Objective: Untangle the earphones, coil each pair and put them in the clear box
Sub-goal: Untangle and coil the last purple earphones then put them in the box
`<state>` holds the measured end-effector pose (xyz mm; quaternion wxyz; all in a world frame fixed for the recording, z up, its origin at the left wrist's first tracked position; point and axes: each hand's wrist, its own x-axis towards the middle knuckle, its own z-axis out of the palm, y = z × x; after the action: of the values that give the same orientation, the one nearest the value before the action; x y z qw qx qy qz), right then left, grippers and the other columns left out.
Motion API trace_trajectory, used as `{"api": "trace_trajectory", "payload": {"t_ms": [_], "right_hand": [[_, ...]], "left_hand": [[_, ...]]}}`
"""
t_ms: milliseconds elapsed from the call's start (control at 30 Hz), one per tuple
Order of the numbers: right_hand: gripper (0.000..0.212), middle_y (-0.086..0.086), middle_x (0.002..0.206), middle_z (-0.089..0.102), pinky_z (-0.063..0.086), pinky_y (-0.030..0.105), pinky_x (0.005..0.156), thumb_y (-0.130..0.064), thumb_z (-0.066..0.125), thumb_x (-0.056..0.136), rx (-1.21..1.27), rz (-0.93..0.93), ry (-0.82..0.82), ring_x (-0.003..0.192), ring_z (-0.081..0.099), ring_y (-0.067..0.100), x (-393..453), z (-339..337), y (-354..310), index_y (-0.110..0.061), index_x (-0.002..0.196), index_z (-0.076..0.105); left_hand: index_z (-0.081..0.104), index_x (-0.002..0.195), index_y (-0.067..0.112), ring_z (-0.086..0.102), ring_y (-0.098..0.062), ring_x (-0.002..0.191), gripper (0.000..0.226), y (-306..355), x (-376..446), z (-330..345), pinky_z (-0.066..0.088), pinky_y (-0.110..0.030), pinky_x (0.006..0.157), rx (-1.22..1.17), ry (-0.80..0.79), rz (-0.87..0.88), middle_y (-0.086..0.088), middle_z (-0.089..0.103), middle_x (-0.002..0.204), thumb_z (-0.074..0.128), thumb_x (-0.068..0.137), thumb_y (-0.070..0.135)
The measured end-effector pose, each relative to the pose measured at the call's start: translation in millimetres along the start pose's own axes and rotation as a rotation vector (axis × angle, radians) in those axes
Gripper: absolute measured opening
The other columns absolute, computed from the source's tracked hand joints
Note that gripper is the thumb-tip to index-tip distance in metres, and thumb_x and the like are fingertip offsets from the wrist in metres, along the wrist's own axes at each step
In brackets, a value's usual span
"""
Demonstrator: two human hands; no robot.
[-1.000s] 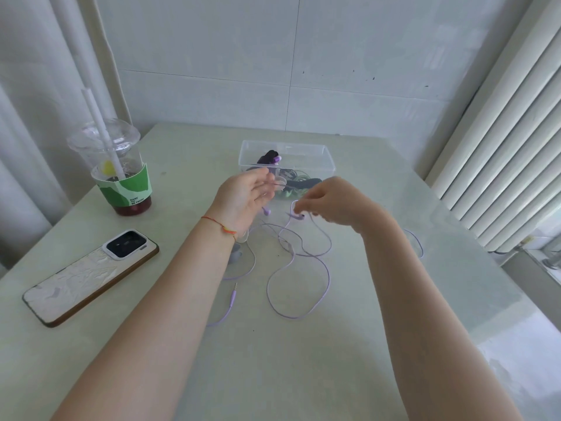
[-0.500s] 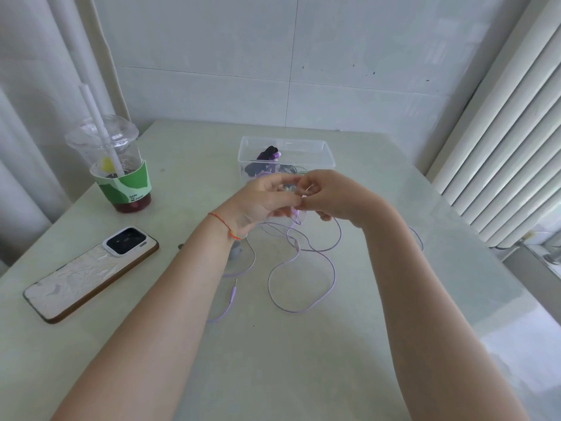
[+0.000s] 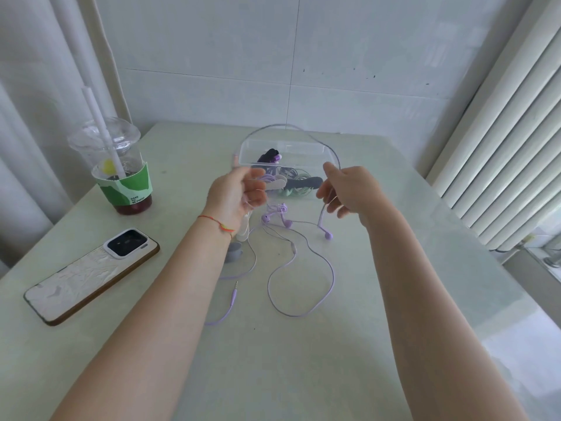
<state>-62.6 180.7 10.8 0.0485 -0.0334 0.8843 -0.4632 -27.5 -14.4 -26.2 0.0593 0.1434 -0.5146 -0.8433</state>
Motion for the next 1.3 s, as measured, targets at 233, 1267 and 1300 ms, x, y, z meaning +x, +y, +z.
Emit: {"api": "trace_trajectory", "payload": {"t_ms": [233,1267,1300], "right_hand": [[0.049,0.0,0.046,0.039,0.025,0.02,0.041,-0.055,0.051,0.093,0.002,0.013,-0.115,0.037,0.028,0.016,-3,5,-4,-0.014,0.066,0.044],[0.04,0.012,0.072,0.068,0.058,0.042,0.086,-0.032,0.056,0.095,0.496,-0.021,-0.033,0.072,0.067,0.025,-5,24,-15,0.005,0.088,0.07],[0.034,0.011,0.072,0.066,0.054,0.049,0.092,-0.024,0.06,0.091,0.474,-0.048,0.011,0.071,0.064,0.023,-3,24,-13,0.009,0.083,0.068]], "left_hand": [[0.068,0.1,0.009,0.023,-0.012,0.04,0.03,-5,-13,14,0.024,-0.022,0.045,0.36,-0.209,-0.027,0.003,0.031,0.052,0.052,0.097,0.034],[0.063,0.081,0.013,0.028,-0.008,0.036,0.014,-16,-13,15,0.018,-0.025,0.046,0.42,-0.334,-0.001,0.002,0.065,0.064,0.062,0.093,0.02],[0.064,0.079,0.014,0.028,-0.007,0.034,0.016,-14,-10,13,0.019,-0.022,0.043,0.302,-0.255,-0.025,0.003,0.066,0.064,0.061,0.093,0.02]]}}
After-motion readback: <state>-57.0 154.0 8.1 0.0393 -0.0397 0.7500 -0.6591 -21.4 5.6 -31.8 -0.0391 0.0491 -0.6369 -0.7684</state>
